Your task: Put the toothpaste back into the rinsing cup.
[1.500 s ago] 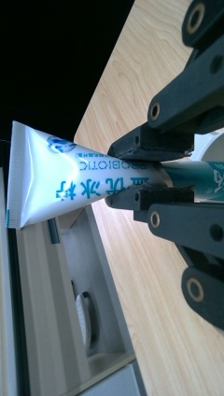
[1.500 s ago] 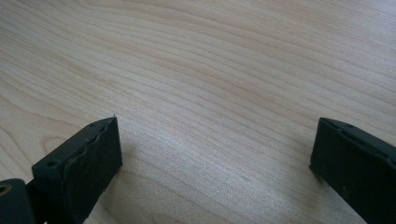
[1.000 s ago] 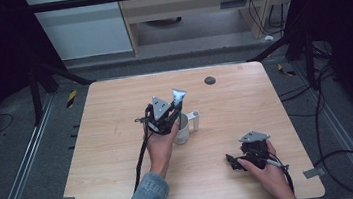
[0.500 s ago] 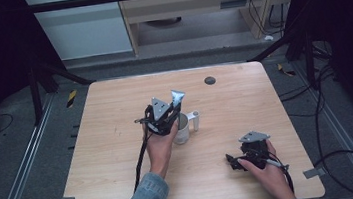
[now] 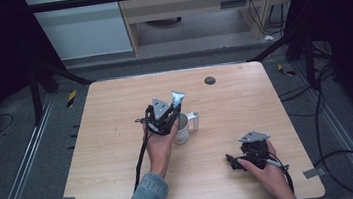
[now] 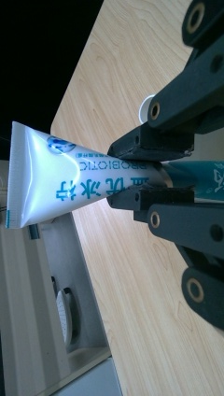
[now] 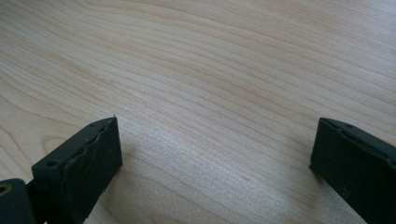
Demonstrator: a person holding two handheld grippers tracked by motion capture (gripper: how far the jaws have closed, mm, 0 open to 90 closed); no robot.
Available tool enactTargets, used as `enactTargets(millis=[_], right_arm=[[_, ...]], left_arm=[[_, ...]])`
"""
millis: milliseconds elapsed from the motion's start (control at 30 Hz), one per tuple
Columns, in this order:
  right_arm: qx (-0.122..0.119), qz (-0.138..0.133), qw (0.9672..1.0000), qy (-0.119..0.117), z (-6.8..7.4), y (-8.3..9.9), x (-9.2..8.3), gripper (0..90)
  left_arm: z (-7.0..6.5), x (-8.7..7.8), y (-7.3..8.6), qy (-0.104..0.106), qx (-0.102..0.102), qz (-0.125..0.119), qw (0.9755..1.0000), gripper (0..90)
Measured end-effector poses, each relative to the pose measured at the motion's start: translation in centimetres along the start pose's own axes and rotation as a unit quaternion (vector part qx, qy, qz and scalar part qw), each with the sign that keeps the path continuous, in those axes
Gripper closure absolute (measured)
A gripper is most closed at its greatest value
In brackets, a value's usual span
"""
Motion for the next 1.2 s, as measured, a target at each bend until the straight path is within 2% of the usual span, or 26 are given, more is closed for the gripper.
enactTargets(millis=[433,767,1200], right_arm=[[0.000,0.000,1.0000,0.000,0.00,0.00,0.00,2.1],[0.000,0.000,1.0000,0.000,0.00,0.00,0.00,2.1],[0.000,0.000,1.0000,0.000,0.00,0.00,0.00,2.2]], left_arm=[[-0.13,0.20,0.07,0.003,-0.004,0.000,1.0000,76.6],[-0.56,0.41,-0.08,0.004,0.007,0.005,1.0000,75.9],[-0.64,0.44,-0.08,0.007,0.004,0.003,1.0000,73.9]])
Point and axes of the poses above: each handheld gripper's, and its own axes: x roughly forward along the jaws, y roughly out of its underside, z roughly to its left, the point moved 1 cm from there along x, roughly forward along the jaws, and after that the axes turned 6 degrees about y, right-handed, at the moved point
